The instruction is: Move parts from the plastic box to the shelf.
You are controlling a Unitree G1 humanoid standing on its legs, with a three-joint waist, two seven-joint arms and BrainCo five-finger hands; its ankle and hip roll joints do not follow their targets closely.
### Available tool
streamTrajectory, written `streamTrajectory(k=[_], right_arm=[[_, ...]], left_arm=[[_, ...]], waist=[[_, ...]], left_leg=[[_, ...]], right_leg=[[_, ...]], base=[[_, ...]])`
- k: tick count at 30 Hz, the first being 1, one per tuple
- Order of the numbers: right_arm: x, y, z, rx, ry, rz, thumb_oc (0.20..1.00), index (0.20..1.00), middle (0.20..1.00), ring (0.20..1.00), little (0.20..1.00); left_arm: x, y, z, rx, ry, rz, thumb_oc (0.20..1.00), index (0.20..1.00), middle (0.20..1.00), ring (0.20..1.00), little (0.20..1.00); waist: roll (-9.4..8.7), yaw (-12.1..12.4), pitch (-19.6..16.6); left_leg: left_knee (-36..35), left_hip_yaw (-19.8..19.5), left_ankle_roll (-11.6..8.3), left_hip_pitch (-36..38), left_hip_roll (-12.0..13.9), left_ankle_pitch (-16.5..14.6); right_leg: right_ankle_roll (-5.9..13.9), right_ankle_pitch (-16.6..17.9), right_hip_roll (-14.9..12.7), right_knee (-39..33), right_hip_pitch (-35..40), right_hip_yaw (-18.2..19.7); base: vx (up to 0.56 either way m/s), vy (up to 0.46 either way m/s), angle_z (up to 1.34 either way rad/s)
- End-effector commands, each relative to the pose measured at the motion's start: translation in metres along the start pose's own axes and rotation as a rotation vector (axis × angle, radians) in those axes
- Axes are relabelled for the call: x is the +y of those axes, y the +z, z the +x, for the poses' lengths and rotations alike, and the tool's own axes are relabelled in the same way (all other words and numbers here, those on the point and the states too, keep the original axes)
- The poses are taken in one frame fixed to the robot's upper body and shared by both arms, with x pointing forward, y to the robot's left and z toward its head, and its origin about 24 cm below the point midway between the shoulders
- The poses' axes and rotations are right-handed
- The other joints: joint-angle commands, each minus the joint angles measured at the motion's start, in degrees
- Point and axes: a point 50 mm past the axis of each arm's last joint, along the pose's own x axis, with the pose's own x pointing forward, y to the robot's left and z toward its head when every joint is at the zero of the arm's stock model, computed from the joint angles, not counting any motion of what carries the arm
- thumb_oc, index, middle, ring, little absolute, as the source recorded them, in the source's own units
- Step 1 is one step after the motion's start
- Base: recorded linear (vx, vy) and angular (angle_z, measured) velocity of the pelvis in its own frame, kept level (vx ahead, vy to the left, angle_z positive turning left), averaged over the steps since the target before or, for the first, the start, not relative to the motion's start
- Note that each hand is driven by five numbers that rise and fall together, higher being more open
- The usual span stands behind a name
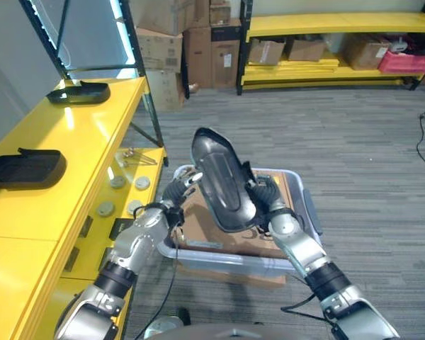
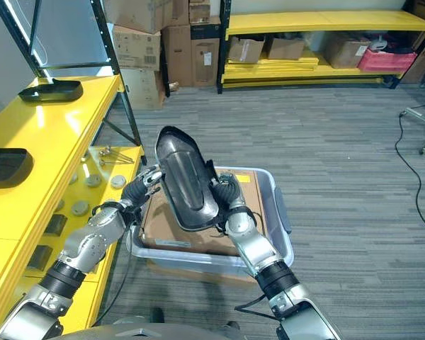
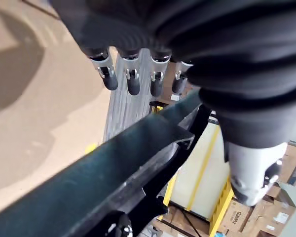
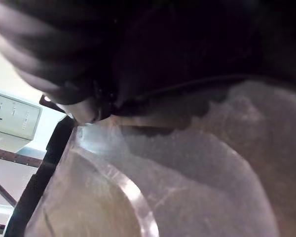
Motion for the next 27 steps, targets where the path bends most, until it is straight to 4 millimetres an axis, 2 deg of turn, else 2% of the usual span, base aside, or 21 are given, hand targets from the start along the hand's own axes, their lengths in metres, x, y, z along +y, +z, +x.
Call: streamTrajectory(k=[1,4,8,20,27], right_arm=[[-0.012,0.053,0.016,-0.186,-0.076,0.055,0.200,0.200,0.200,0.200,0.200],[-0.018,0.050,0.016,-0.177,-0.104,0.058,0.200,0.200,0.200,0.200,0.200],[-0.020,0.048,0.017,-0.178,-0.117,0.061,0.200,0.200,0.200,0.200,0.200],[-0.009,0.049,0.017,-0.197,-0.073,0.069,0.200,0.200,0.200,0.200,0.200],[-0.007,0.049,0.016,-0.198,-0.067,0.074,0.200,0.200,0.200,0.200,0.200]], left_arm=[[0.015,0.049,0.007,-0.243,0.110,0.081,1.000,1.000,1.000,1.000,1.000],[0.037,0.059,0.001,-0.263,0.141,0.090,1.000,1.000,1.000,1.000,1.000],[0.042,0.057,0.001,-0.227,0.113,0.087,1.000,1.000,1.000,1.000,1.000],[0.001,0.013,0.015,0.009,-0.061,0.076,1.000,1.000,1.000,1.000,1.000],[-0.009,0.003,0.016,0.068,-0.083,0.106,1.000,1.000,1.000,1.000,1.000]], waist=[[-0.53,2.1,-1.9],[-0.28,2.8,-1.9],[-0.06,3.3,-2.0],[-0.16,2.4,-1.8],[-0.26,1.9,-1.9]], left_leg=[[1.0,3.0,-1.12,0.5,1.5,-4.9],[1.3,2.7,-1.10,0.3,1.5,-4.9],[1.4,1.8,-1.37,0.4,1.4,-5.5],[1.2,1.9,-0.99,0.8,1.0,-5.8],[1.2,2.4,-1.00,0.9,1.0,-5.8]], right_leg=[[4.34,-5.4,-2.0,2.0,0.3,-1.1],[4.20,-5.4,-2.1,2.0,0.4,-1.6],[4.53,-6.2,-2.2,2.3,0.8,-1.5],[4.41,-6.3,-1.9,2.6,0.7,-1.3],[4.47,-6.2,-1.9,2.5,0.6,-1.2]], base=[[0.00,0.000,0.00],[0.00,0.000,0.00],[0.03,0.006,0.04],[0.01,0.001,0.01],[0.00,0.000,-0.02]])
